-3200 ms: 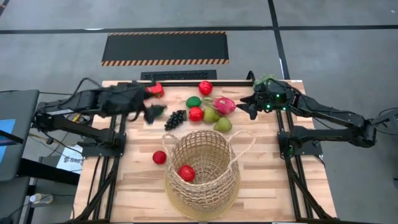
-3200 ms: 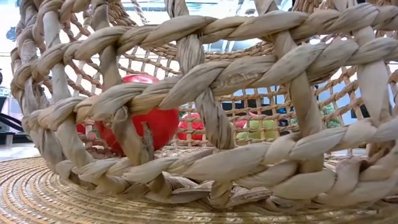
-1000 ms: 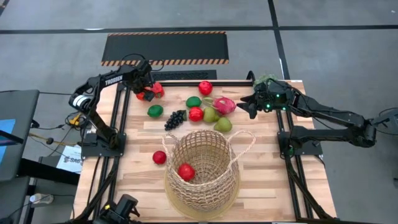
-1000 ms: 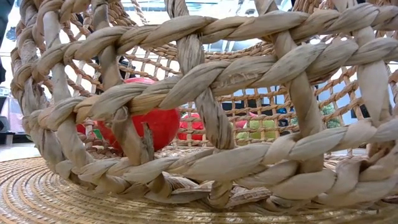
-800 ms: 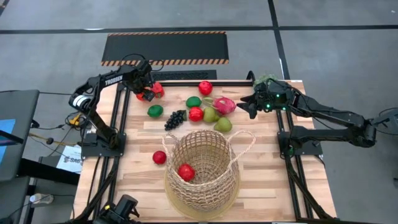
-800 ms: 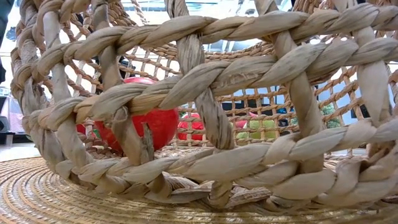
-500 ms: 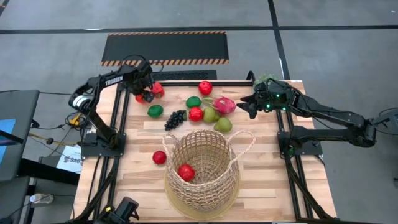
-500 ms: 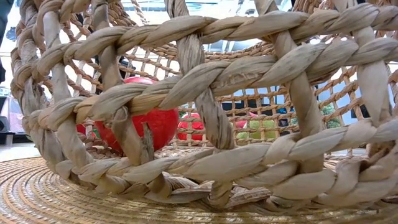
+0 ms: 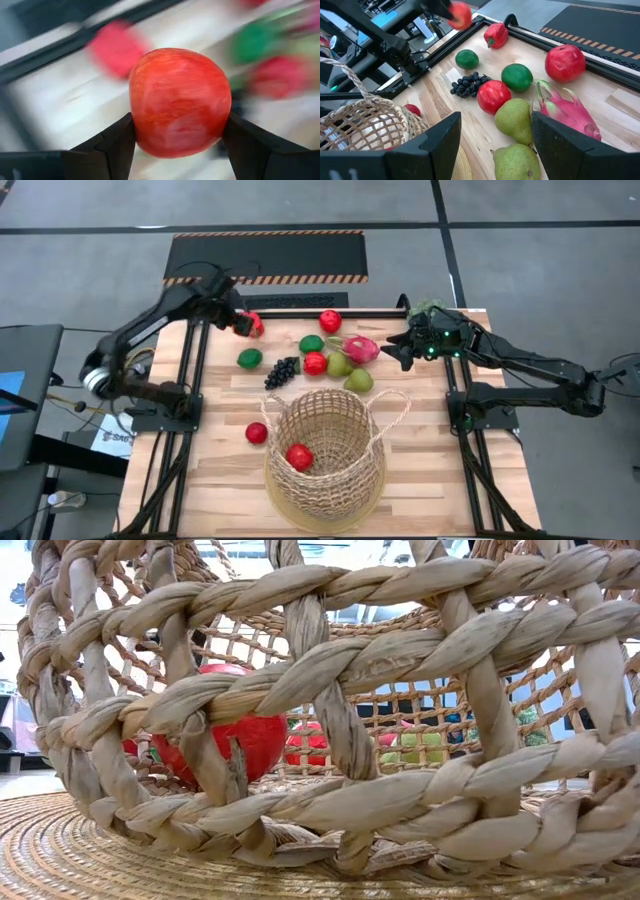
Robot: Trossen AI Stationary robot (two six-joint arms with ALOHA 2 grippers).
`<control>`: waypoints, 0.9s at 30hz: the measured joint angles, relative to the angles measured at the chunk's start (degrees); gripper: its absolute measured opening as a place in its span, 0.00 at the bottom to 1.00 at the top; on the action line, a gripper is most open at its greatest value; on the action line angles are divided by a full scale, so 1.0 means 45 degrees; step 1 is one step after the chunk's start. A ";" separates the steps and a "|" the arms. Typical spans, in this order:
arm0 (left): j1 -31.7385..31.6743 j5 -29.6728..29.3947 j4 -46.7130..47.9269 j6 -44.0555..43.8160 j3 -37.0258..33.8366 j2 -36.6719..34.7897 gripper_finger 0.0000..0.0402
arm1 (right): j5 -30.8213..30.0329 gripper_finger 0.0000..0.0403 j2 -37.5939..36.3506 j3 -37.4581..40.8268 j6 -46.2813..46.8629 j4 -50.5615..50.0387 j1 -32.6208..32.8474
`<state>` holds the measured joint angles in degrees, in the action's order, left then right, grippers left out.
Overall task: Build produce basket
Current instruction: Put the apple into the basket
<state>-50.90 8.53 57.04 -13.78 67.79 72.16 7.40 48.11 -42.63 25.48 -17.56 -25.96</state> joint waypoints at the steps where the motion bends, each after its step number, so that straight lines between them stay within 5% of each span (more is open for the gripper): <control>1: 0.0387 0.0421 -0.0181 -0.0471 0.0183 -0.0546 0.58 | 0.0000 0.65 -0.0002 0.0000 -0.0002 0.0000 0.0000; 8: 0.4332 0.0931 -0.3519 -0.3810 0.1030 -0.3100 0.58 | 0.0000 0.65 -0.0002 0.0000 -0.0052 0.0000 0.0000; 13: 0.7901 -0.0652 -0.5481 -0.4970 0.1625 -0.2957 0.58 | 0.0000 0.65 0.0000 0.0000 -0.0104 0.0000 0.0000; 20: 1.1609 -0.1193 -0.5420 -0.5040 0.3069 -0.0265 0.58 | 0.0005 0.65 -0.0002 0.0000 -0.0335 -0.0132 0.0000; 27: 1.2485 -0.1284 -0.1988 -0.3632 0.6358 0.3783 0.58 | 0.0009 0.65 0.0002 0.0000 -0.0732 -0.0480 0.0037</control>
<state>5.29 2.75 48.09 -30.12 96.40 89.19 7.44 48.12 -42.63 22.19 -19.72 -25.79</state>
